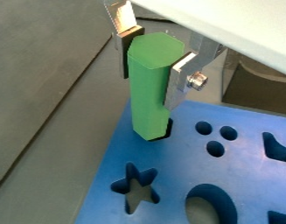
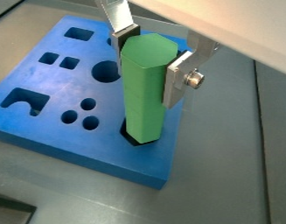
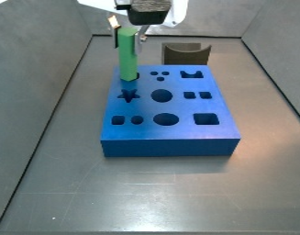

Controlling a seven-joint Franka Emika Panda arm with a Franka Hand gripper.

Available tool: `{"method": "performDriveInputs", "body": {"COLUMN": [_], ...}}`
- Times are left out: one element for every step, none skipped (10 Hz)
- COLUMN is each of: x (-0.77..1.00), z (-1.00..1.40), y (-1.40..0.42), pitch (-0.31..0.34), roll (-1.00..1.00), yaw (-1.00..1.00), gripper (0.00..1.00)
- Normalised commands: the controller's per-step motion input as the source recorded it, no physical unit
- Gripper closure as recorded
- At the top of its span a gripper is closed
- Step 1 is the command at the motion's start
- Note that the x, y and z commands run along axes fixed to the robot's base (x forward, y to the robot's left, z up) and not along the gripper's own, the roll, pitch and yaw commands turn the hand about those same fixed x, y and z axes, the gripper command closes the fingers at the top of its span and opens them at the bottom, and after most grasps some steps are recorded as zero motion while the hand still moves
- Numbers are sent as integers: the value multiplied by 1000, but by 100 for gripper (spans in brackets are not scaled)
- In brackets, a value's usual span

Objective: Insert the hexagon object.

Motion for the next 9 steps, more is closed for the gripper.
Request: {"method": "performDriveInputs", "body": {"x": [171, 86, 0, 0, 0, -11, -17, 0, 0], "z": [-246, -311, -417, -420, -406, -351, -294, -14, 0], "y": [117, 60, 51, 60, 63, 14, 0, 0, 0], "pitch": [0, -21, -123, -154, -161, -119, -119, -31, 0], "roll": [-117, -169, -226, -253, -237, -76, -77, -53, 0], "yaw": [-249, -314, -314, -249, -186, 0, 0, 0, 0], "gripper": [100, 100, 100, 100, 100, 100, 100, 100, 100]}}
